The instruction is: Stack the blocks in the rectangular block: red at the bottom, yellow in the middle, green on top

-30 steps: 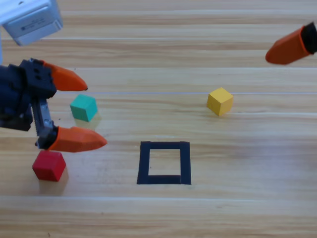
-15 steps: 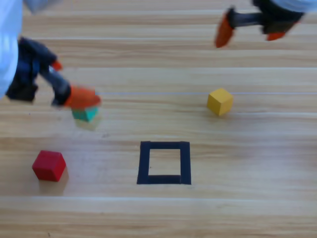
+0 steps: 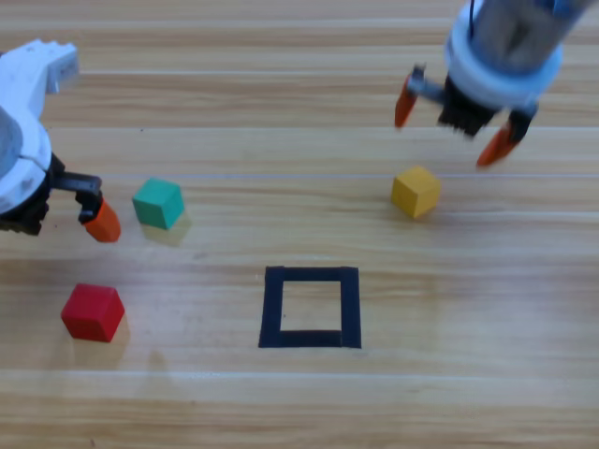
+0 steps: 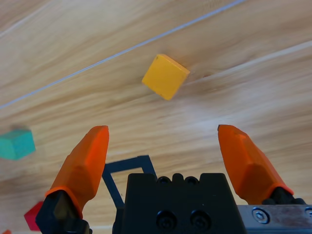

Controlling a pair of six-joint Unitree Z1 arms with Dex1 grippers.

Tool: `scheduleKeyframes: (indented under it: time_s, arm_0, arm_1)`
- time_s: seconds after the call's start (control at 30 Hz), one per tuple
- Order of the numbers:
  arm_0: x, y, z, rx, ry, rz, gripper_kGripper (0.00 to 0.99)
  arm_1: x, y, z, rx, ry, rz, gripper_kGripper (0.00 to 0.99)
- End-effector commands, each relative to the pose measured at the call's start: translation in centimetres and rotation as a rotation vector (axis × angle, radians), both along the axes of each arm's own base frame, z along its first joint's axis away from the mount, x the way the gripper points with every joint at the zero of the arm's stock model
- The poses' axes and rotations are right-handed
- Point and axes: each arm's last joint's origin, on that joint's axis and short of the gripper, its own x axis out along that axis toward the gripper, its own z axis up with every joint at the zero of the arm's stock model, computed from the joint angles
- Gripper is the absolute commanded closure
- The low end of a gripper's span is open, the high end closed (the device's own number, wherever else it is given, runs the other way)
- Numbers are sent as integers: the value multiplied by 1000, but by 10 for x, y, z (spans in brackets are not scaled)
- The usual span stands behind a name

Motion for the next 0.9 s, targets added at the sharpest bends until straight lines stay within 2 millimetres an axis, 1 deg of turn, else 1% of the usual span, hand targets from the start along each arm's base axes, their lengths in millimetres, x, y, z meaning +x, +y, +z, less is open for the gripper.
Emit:
scheduleKeyframes:
  time_s: [0.03, 0.17, 0.3, 0.53, 0.67, 0.8, 0.9]
  arm_0:
    - [6, 3, -24, 13, 91, 37, 0]
    - [4, 0, -29, 10, 113, 24, 0]
    - [1, -8, -35, 9, 135, 20, 0]
    - [-7, -15, -50, 8, 149, 22, 1]
    - [-13, -18, -55, 11, 151, 13, 1]
    - [-17, -21, -57, 10, 152, 5, 2]
    - [-20, -20, -65, 11, 154, 4, 4]
  arm_1:
    - [19, -5, -69, 84, 117, -105, 40]
    - [23, -2, -80, 88, 125, -128, 47]
    - [29, 1, -87, 89, 127, -139, 54]
    - [54, -2, -91, 103, 85, -196, 56]
    - [66, -7, -101, 103, 75, -233, 59]
    - [68, -8, -110, 100, 92, -255, 65]
    - [68, -8, -114, 103, 108, -269, 67]
